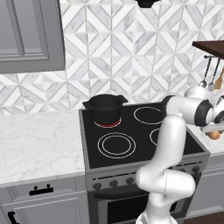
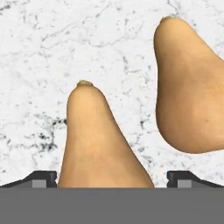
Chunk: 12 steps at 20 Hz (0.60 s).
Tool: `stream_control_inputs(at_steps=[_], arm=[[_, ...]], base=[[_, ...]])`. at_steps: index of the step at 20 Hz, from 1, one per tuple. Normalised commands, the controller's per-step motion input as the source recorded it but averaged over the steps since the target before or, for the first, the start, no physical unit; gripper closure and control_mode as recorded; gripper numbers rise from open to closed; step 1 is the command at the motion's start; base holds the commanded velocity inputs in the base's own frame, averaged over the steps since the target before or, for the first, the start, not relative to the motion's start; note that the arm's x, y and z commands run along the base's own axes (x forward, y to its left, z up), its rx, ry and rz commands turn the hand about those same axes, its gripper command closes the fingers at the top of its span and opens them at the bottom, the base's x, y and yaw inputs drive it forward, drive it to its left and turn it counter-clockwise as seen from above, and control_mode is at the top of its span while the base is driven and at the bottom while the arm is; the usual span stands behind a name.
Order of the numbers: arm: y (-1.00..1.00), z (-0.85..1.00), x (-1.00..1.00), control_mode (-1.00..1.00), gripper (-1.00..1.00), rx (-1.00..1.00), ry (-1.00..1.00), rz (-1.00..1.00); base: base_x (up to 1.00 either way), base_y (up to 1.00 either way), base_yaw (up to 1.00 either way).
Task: Put the squash and squash in the pot. Retrieve the spatula and lightly stir the vegetables in the pot.
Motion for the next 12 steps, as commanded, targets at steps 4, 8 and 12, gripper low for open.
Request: stream_control_inputs(at_steps=[4,8,12], arm=[[0.03,-0.32,-0.01,-1.0,-1.0,0.0,0.02,0.0],[0.16,-0.31,0.0,-1.0,1.0,0.0,0.04,0.0],[0.31,0.01,-0.11,-1.0,1.0,0.0,-0.02,0.0]], base=[[0.0,0.0,0.0],[0.0,0.0,0.0],[0.0,0.0,0.0]])
